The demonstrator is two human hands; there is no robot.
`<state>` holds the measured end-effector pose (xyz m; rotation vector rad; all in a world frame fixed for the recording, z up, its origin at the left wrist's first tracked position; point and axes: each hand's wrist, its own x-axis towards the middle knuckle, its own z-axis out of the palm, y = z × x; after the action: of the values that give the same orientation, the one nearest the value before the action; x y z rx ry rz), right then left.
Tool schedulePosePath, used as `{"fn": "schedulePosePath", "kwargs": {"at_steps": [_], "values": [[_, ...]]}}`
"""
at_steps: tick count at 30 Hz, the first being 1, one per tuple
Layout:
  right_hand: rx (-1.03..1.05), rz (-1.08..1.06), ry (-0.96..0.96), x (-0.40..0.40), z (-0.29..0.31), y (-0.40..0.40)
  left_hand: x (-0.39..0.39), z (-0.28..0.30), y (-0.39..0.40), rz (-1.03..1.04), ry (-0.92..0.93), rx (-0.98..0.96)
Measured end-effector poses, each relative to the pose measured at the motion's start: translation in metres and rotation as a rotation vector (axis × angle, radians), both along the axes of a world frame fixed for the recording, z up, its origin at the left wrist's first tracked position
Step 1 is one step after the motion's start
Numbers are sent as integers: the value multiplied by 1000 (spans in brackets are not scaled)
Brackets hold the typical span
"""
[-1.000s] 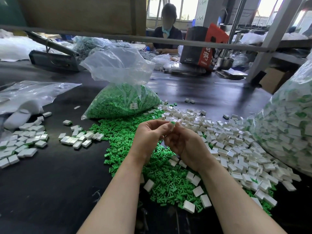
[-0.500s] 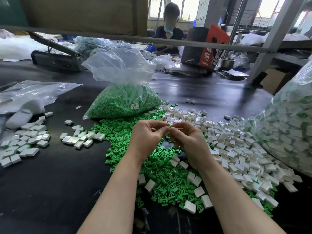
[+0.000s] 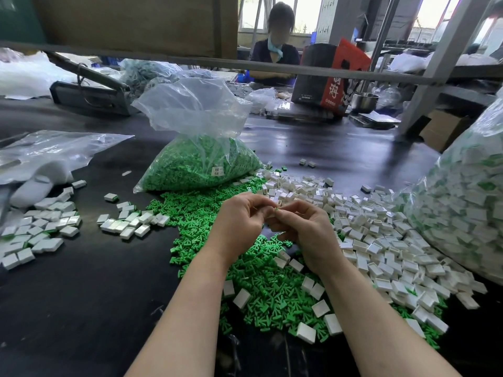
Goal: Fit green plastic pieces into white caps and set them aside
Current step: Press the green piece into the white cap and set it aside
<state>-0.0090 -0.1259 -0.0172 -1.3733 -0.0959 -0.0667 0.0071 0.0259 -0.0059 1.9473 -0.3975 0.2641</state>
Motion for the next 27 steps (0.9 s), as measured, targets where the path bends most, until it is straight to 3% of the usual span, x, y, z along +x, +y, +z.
{"fn": "schedulePosePath", "kwargs": {"at_steps": [27], "values": [[-46,-4,31,-1,0,-2,-2,2,1,-15,47,20]]}}
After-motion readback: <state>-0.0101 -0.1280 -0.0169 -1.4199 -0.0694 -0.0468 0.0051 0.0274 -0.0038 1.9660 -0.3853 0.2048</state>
